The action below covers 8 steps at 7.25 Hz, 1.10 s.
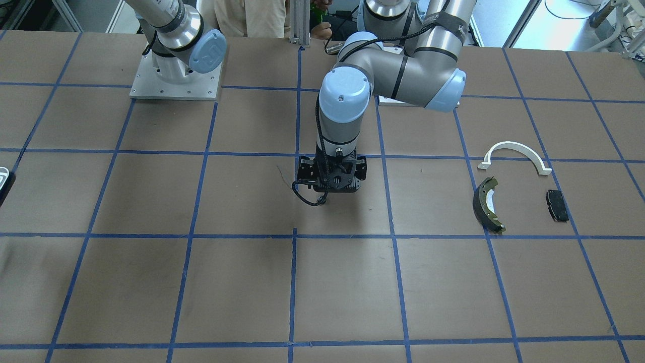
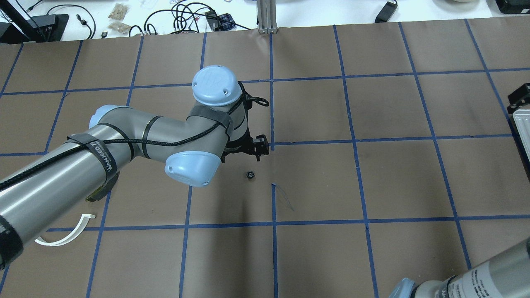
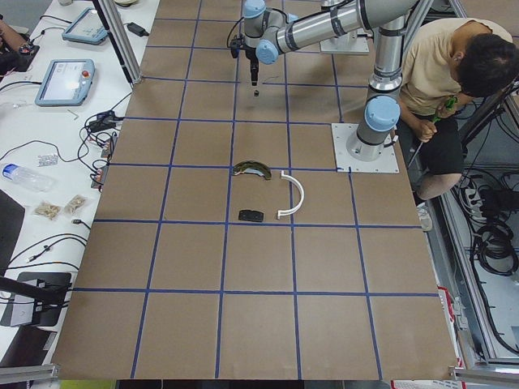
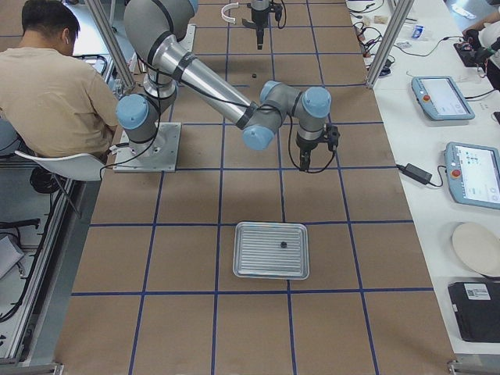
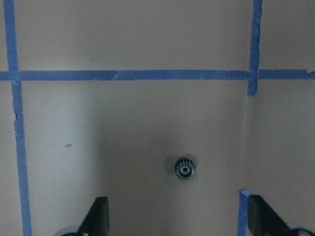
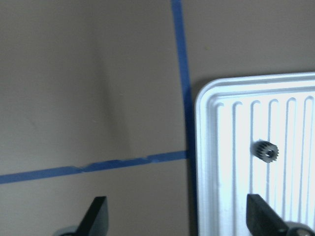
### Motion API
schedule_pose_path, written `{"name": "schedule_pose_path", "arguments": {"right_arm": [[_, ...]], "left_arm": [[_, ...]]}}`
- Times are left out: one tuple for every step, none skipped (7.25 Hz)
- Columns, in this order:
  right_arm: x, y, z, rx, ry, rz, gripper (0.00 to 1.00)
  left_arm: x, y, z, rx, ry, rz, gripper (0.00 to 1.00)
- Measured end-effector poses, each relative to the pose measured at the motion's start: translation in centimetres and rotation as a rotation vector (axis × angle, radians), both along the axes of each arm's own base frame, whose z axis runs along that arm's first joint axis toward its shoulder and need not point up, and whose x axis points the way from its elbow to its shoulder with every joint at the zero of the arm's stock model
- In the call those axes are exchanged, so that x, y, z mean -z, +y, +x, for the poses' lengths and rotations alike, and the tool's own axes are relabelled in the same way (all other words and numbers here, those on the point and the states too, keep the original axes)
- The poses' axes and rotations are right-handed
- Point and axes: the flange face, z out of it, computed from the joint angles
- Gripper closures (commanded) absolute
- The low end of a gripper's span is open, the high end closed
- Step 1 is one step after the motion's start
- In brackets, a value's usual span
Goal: Place bearing gear from tray to pile
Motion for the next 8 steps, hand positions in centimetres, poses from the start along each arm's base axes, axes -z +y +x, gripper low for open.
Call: {"name": "schedule_pose_path", "arguments": {"right_arm": [[1.8,1.6,-3.6,-0.022,0.006,0.011,0.08],[3.8,2.2,-5.9,-0.074,0.019,0.009,0.08],[5.2,2.3,-7.2,-0.122,0.030,0.003,0.08],[6.3,2.2,-7.9,-0.145,0.031,-0.001,0.15],[7.1,1.8,-8.4,-0.156,0.030,-0.004,0.23],[7.7,1.2,-9.0,-0.163,0.029,-0.006,0.25],[8.3,0.6,-9.5,-0.176,0.029,-0.006,0.25],[8.4,0.0,-9.8,-0.189,0.029,-0.007,0.25]], "left_arm": [[1.5,0.0,-0.5,0.004,0.006,0.005,0.06],[2.8,0.0,-0.8,0.007,0.014,0.006,0.17],[3.7,0.0,-1.0,0.009,0.016,0.009,0.34],[4.3,0.0,-1.0,0.014,0.016,0.013,0.36],[4.7,0.0,-1.0,0.020,0.014,0.017,0.36],[4.9,0.0,-1.0,0.024,0.013,0.021,0.36],[5.3,0.0,-1.0,0.025,0.010,0.028,0.36],[5.7,0.0,-1.0,0.025,0.007,0.035,0.37]]}}
